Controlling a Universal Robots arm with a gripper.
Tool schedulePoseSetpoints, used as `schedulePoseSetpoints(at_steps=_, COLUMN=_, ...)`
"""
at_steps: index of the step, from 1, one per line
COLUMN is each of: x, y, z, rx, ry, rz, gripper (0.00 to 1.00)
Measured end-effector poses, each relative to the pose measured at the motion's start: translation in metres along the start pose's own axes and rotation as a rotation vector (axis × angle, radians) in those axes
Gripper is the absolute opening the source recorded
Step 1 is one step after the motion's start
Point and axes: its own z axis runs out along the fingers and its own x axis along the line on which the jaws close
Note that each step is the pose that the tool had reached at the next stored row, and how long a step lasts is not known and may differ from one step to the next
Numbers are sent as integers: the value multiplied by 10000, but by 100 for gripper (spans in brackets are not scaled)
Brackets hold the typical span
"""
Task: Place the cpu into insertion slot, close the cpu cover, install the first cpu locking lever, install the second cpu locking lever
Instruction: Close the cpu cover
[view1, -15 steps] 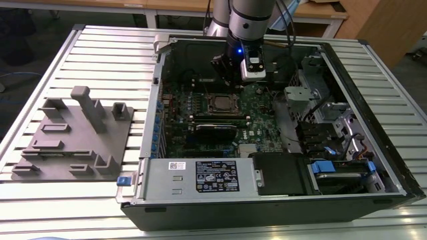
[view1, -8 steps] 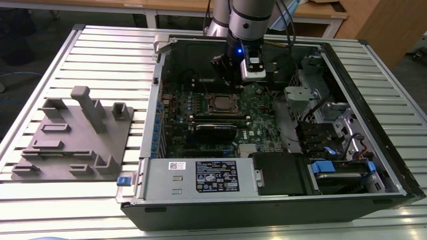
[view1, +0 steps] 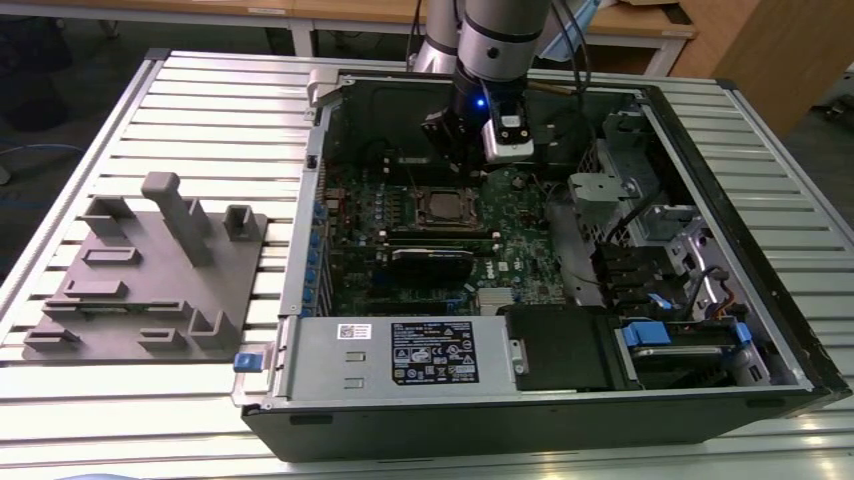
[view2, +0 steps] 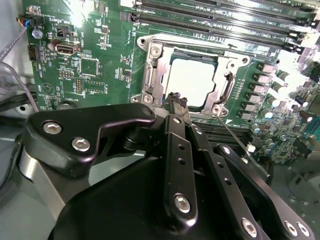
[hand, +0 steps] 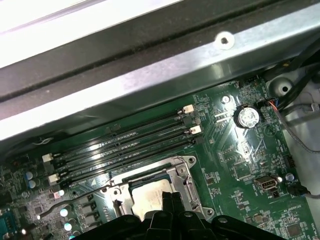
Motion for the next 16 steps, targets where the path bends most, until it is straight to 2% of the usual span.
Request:
schedulePoseSetpoints(at_steps=5, x=0, y=0, z=12, rx=7, ry=-17, rz=-448, gripper=11)
schedulePoseSetpoints(at_steps=11, x=9, y=-7, z=29, rx=-19, ry=-129, rz=-691, gripper=11)
schedulePoseSetpoints(at_steps=16, x=9, y=-7, z=29, rx=-20, ry=-131, rz=-715, gripper=11)
